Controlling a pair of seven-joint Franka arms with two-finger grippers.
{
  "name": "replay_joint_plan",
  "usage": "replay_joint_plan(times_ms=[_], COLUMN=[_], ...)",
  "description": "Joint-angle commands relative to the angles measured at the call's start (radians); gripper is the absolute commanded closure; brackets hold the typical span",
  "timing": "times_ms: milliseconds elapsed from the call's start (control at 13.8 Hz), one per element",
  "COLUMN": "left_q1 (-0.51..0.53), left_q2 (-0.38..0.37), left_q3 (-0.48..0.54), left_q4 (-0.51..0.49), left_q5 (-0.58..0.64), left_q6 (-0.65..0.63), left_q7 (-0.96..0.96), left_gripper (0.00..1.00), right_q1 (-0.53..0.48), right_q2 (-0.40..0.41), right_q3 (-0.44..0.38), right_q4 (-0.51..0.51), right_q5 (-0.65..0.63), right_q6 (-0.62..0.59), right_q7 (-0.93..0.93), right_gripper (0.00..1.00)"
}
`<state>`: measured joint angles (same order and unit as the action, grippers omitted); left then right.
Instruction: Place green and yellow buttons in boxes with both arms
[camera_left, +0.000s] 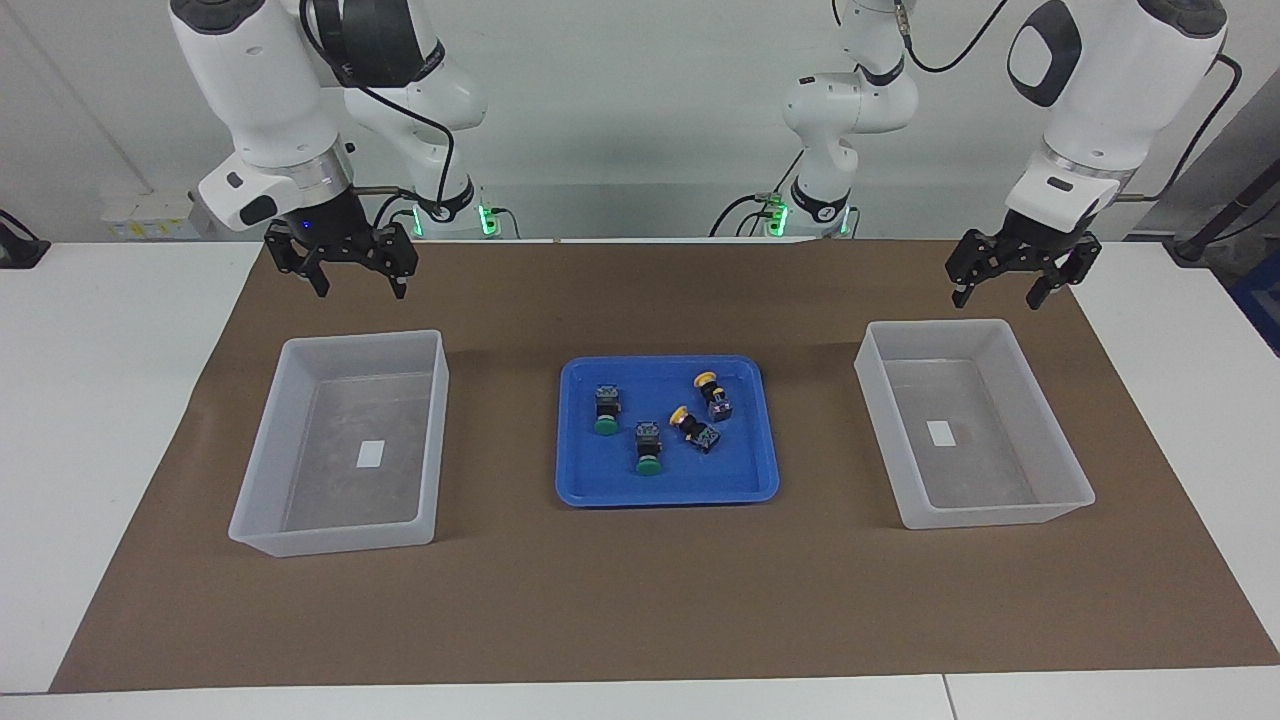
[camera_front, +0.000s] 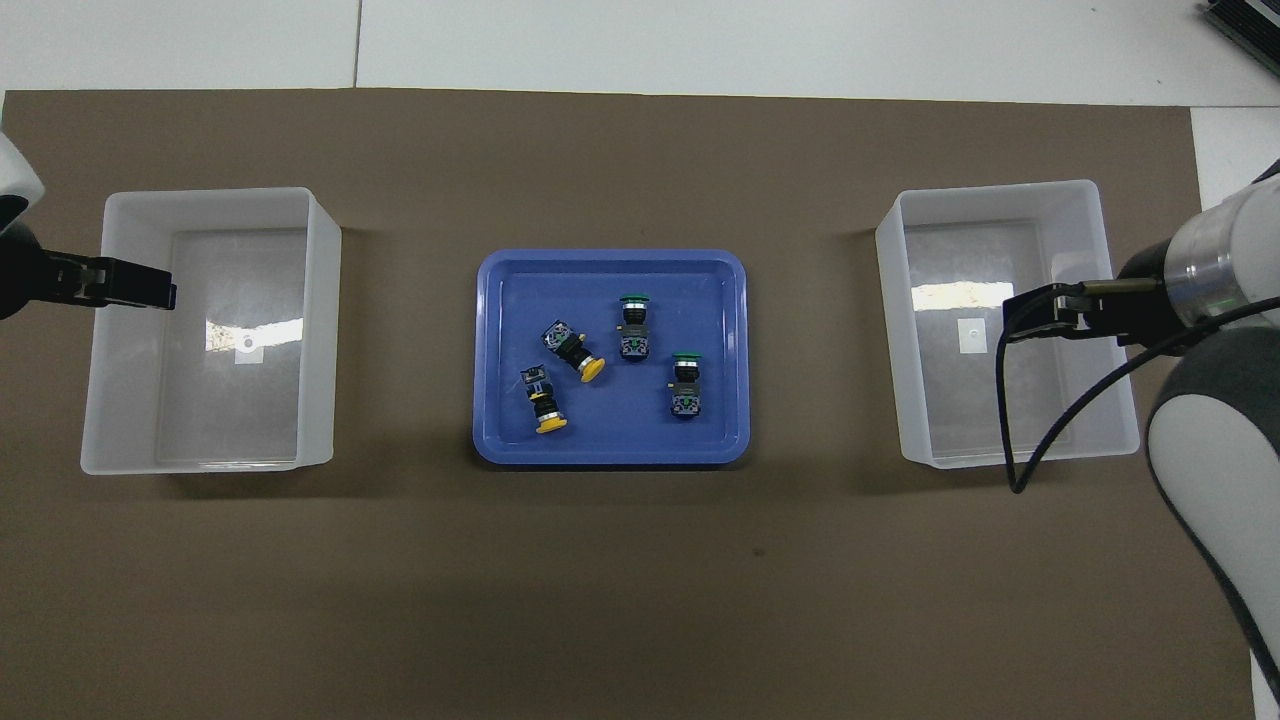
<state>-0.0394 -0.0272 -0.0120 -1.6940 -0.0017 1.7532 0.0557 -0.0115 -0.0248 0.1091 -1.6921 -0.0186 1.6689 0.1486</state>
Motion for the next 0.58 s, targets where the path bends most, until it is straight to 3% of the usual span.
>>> replay_joint_plan(times_ms=[0,508], left_q1=[0.007,0.004], left_q2=[-0.033,-0.033], left_q3=[-0.002,0.0], left_q4=[-0.032,-0.03], left_q5=[-0.015,-0.014], left_q6=[-0.039,-0.043], left_q7=[-0.014,-0.017], left_gripper=[0.0,0.0], right_q1=[0.001,0.004], right_q2=[-0.04,-0.04], right_q3=[-0.005,-0.005], right_q4=[-0.059,-0.058], right_q5=[0.008,0.019], right_q6=[0.011,0.017], right_q7=[0.029,0.035], right_gripper=[0.0,0.0])
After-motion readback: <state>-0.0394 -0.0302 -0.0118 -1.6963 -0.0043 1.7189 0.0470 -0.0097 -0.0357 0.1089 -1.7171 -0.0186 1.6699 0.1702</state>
